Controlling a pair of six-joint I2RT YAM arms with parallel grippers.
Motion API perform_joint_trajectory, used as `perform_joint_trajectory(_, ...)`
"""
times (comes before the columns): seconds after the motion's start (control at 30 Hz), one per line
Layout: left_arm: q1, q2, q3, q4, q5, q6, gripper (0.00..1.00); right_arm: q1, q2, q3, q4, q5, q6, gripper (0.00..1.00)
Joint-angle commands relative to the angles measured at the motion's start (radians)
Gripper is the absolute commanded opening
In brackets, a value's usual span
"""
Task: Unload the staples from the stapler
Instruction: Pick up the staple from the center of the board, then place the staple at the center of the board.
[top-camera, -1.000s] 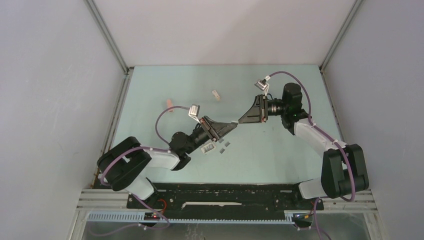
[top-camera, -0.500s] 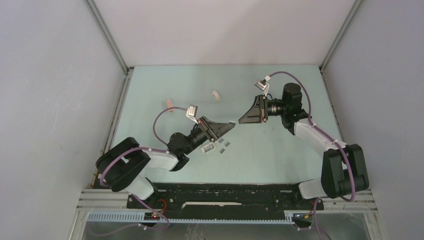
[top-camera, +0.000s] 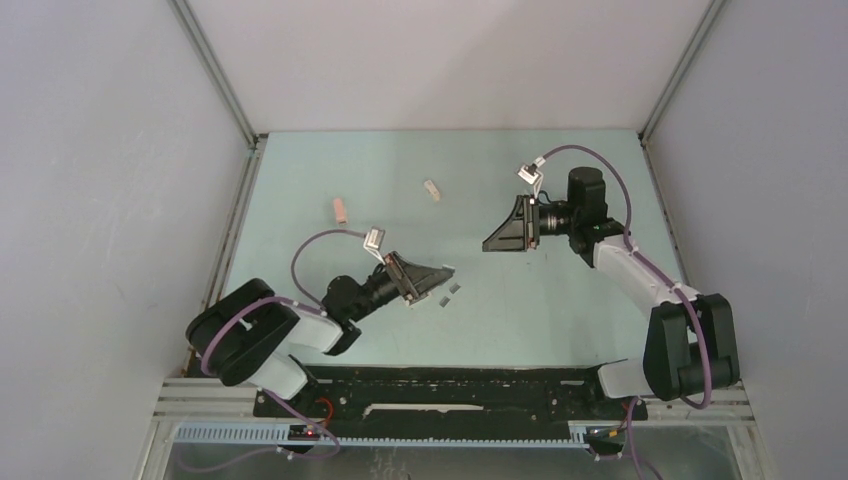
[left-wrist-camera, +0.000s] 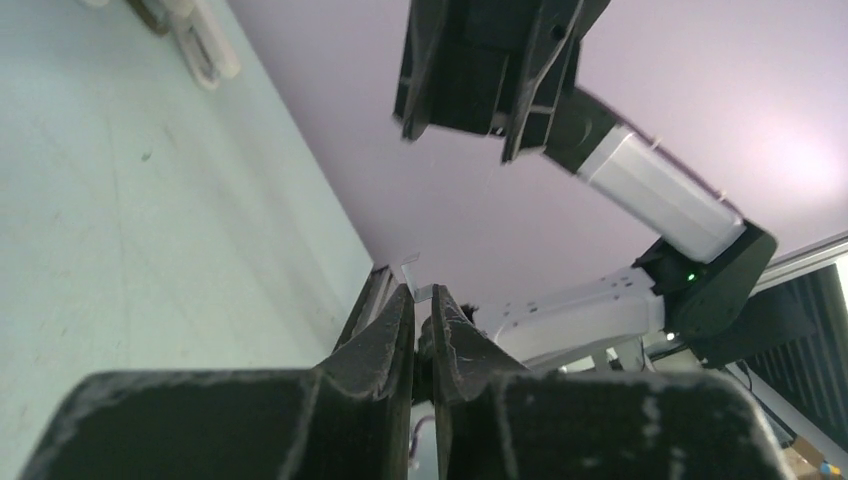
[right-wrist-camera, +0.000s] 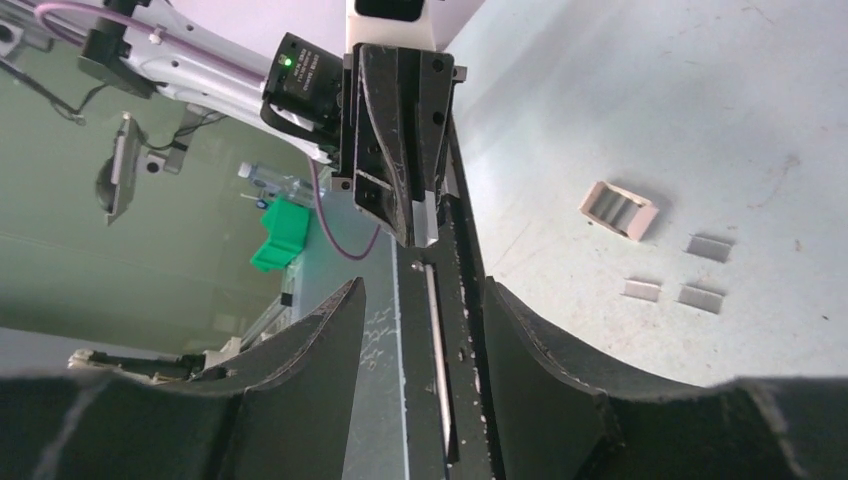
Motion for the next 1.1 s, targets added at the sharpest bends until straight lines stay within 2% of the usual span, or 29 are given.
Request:
perform_joint_trajectory(0.0, 0.017, 0.03, -0.079, 0.03, 0.12, 0.04, 0.14, -0.017, -0.049, 0.061, -0.206, 0.039, -0.224, 0.56)
perform_joint_trajectory(0.2, 0.018, 0.114, -0.152, 0.028, 0.171, 0.032, 0.13, -0.038, -0.051, 0.068, -0.255, 0.053, -0.274, 0.56)
perform_joint_trajectory(0.27, 0.019, 0.106, -0.17, 0.011, 0.174, 0.038, 0.13, -0.04, -0.048, 0.068, -0.26, 0.053, -0.277, 0.56)
perform_joint_trajectory(0.33, 0.018, 0.055, -0.169, -0.072, 0.174, 0.065, 0.12, -0.042, -0.046, 0.068, -0.263, 0.056, -0.281, 0.56)
perform_joint_trajectory(0.43, 0.015, -0.14, -0.143, -0.415, 0.137, 0.194, 0.13, -0.042, -0.046, 0.069, -0.264, 0.055, -0.282, 0.56)
perform_joint_trajectory(0.57, -0.022, -0.491, 0.004, -1.134, -0.057, 0.437, 0.15, -0.041, -0.048, 0.068, -0.264, 0.056, -0.281, 0.56)
perform_joint_trajectory(0.63, -0.025, -0.591, 0.072, -1.334, -0.129, 0.5, 0.16, -0.041, -0.048, 0.068, -0.264, 0.057, -0.281, 0.56)
perform_joint_trajectory(0.77, -0.027, -0.604, 0.146, -1.519, -0.153, 0.551, 0.16, -0.04, -0.051, 0.068, -0.264, 0.06, -0.282, 0.56)
perform_joint_trajectory(0.93, -0.07, -0.509, 0.189, -1.603, -0.158, 0.583, 0.16, -0.043, -0.055, 0.068, -0.27, 0.064, -0.289, 0.56)
perform_joint_trajectory(1.07, -0.117, -0.436, 0.265, -1.717, -0.226, 0.634, 0.16, -0.043, -0.052, 0.069, -0.27, 0.063, -0.29, 0.56)
